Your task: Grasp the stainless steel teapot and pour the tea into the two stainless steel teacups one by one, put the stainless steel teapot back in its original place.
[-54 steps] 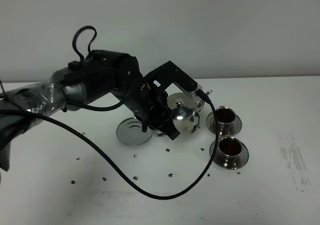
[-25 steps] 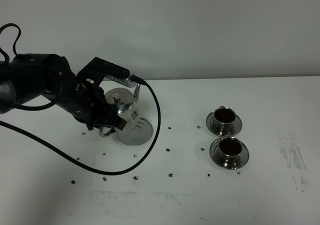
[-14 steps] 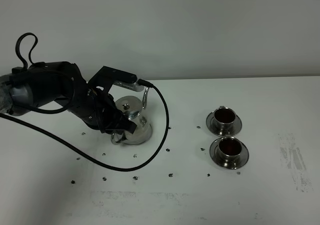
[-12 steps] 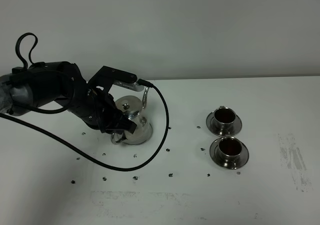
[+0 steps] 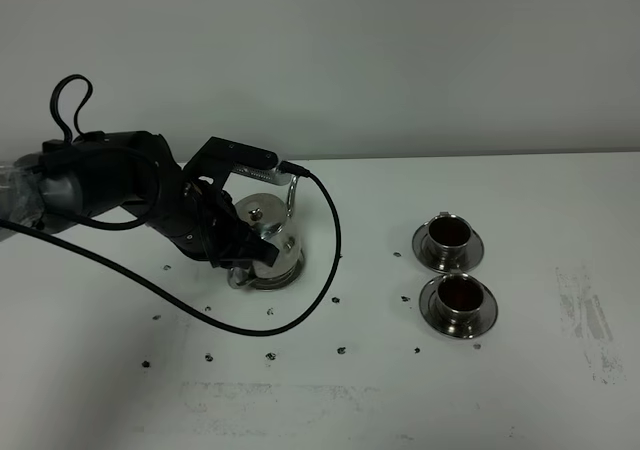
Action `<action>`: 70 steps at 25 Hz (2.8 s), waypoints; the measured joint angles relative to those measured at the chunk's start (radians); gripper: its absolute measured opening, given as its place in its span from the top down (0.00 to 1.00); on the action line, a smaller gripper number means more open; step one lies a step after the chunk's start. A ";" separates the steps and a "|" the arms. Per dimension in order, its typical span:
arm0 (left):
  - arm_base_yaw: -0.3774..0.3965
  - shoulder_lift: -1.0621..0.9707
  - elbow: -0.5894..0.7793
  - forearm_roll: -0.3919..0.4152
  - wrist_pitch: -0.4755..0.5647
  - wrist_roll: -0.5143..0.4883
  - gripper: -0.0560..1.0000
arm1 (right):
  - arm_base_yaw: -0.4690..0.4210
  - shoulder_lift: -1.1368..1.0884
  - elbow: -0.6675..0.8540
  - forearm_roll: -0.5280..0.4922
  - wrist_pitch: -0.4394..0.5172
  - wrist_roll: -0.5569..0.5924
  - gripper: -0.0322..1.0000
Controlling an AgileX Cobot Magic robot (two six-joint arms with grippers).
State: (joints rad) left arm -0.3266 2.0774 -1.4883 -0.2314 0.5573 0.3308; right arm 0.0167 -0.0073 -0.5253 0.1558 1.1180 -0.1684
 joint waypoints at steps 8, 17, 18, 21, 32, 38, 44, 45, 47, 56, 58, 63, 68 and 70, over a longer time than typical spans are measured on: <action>0.000 0.011 -0.004 0.021 -0.005 -0.001 0.74 | 0.000 0.000 0.000 0.000 0.000 0.000 0.64; 0.000 0.022 -0.004 0.029 -0.009 -0.002 0.74 | 0.000 0.000 0.000 0.000 0.000 0.002 0.64; 0.000 0.022 -0.004 0.033 -0.009 -0.002 0.74 | 0.000 0.000 0.000 0.000 0.000 0.002 0.64; 0.000 0.022 -0.004 0.043 -0.010 -0.002 0.74 | 0.000 0.000 0.000 0.000 0.000 0.002 0.64; 0.000 0.025 -0.004 0.043 -0.005 -0.002 0.74 | 0.000 0.000 0.000 0.001 0.000 0.002 0.64; 0.000 0.025 -0.004 0.043 0.003 -0.002 0.74 | 0.000 0.000 0.000 0.001 0.000 0.002 0.64; 0.000 0.025 -0.004 0.045 0.003 -0.002 0.73 | 0.000 0.000 0.000 0.001 0.000 0.002 0.64; 0.000 0.025 -0.004 0.045 0.003 -0.002 0.73 | 0.000 0.000 0.000 0.001 0.000 0.002 0.64; 0.000 0.025 -0.004 0.045 -0.003 -0.002 0.73 | 0.000 0.000 0.000 0.001 0.000 0.002 0.64; 0.000 0.025 -0.004 0.045 -0.025 -0.002 0.68 | 0.000 0.000 0.000 0.001 0.000 0.002 0.64; 0.000 0.025 -0.004 0.045 -0.026 -0.002 0.65 | 0.000 0.000 0.000 0.001 0.000 0.002 0.64; 0.000 0.025 -0.004 0.045 -0.025 -0.002 0.61 | 0.000 0.000 0.000 0.001 0.000 0.002 0.64; 0.000 -0.003 -0.004 0.045 -0.005 -0.002 0.61 | 0.000 0.000 0.000 0.001 0.000 0.002 0.64; 0.000 -0.038 -0.002 0.045 0.009 -0.002 0.61 | 0.000 0.000 0.000 0.001 0.000 0.002 0.64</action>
State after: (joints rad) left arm -0.3266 2.0398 -1.4905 -0.1865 0.5666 0.3292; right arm 0.0167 -0.0073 -0.5253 0.1568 1.1180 -0.1659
